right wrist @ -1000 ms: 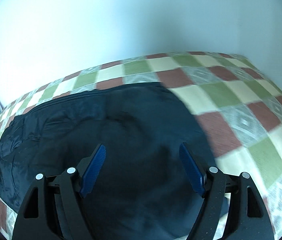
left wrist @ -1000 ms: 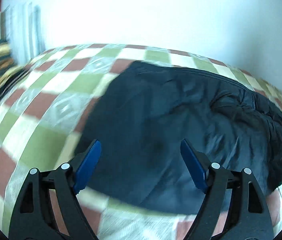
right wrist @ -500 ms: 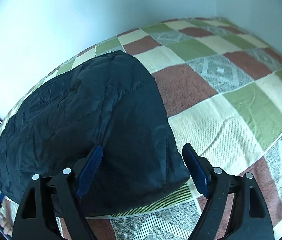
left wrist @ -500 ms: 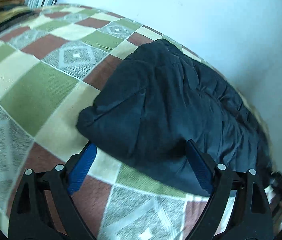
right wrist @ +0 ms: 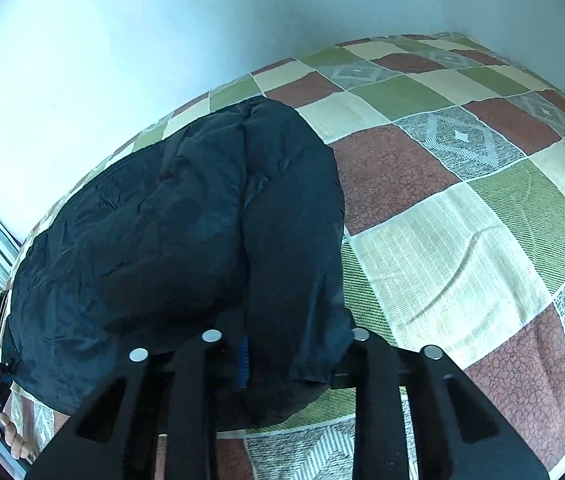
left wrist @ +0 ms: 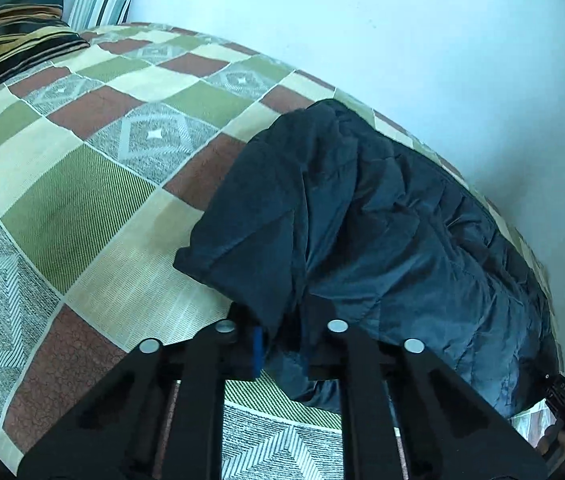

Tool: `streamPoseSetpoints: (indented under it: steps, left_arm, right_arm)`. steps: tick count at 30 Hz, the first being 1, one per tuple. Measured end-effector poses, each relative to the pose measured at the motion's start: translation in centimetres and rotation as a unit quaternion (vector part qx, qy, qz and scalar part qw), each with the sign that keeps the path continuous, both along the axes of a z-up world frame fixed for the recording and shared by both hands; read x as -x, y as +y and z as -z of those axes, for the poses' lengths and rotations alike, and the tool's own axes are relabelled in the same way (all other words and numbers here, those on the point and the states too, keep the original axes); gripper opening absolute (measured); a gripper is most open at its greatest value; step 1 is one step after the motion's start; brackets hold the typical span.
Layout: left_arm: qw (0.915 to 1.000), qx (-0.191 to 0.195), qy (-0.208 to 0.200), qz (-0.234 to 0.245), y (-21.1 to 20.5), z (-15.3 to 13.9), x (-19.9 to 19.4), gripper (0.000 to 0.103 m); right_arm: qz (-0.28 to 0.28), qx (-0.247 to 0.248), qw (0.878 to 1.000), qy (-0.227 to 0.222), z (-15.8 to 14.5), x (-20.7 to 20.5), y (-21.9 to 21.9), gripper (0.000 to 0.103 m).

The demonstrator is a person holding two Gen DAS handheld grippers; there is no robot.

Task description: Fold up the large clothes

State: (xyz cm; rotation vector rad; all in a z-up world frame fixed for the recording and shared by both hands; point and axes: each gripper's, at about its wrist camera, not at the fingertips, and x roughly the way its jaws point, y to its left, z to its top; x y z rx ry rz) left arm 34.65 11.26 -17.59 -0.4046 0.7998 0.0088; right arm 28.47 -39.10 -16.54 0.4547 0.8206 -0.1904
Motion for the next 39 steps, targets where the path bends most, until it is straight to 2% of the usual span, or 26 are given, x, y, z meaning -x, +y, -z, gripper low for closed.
streamPoseSetpoints:
  steps: [8, 16, 21, 26, 31, 33, 36, 39]
  left_arm:
    - [0.9997, -0.007, -0.023, -0.002, 2.1, -2.6, 3.5, 0.008]
    - [0.9998, 0.002, 0.000, -0.019, 8.0, -3.0, 11.4, 0.008]
    - [0.9996, -0.009, 0.006, -0.027, 10.8, -3.3, 16.8, 0.008]
    - [0.9994, -0.008, 0.008, -0.033, 13.2, -3.3, 20.7, 0.008]
    - [0.9992, -0.004, 0.013, -0.038, 14.3, -2.0, 21.6, 0.009]
    - [0.9990, -0.013, 0.020, -0.037, 14.0, -1.4, 21.4, 0.010]
    - [0.9984, -0.040, 0.023, -0.034, 13.4, -1.5, 21.2, 0.013]
    - [0.9984, -0.033, 0.027, -0.037, 13.8, -1.6, 21.2, 0.020]
  right_arm:
    - [-0.025, -0.006, 1.000, -0.007, -1.2, 3.2, 2.4, 0.022]
    - [-0.068, -0.023, 0.997, -0.002, -0.8, 9.5, 6.1, 0.022]
    - [-0.088, -0.027, 0.996, 0.000, -0.8, 13.4, 8.3, 0.022]
    - [-0.108, -0.024, 0.994, 0.004, -0.7, 16.6, 10.2, 0.022]
    - [-0.117, -0.009, 0.993, 0.005, -0.5, 17.8, 11.3, 0.023]
    - [-0.116, -0.012, 0.993, 0.004, -0.5, 17.9, 11.3, 0.024]
    - [-0.108, -0.015, 0.994, 0.005, -0.7, 17.8, 11.0, 0.031]
    - [-0.097, -0.015, 0.995, 0.006, -1.0, 18.3, 10.7, 0.038]
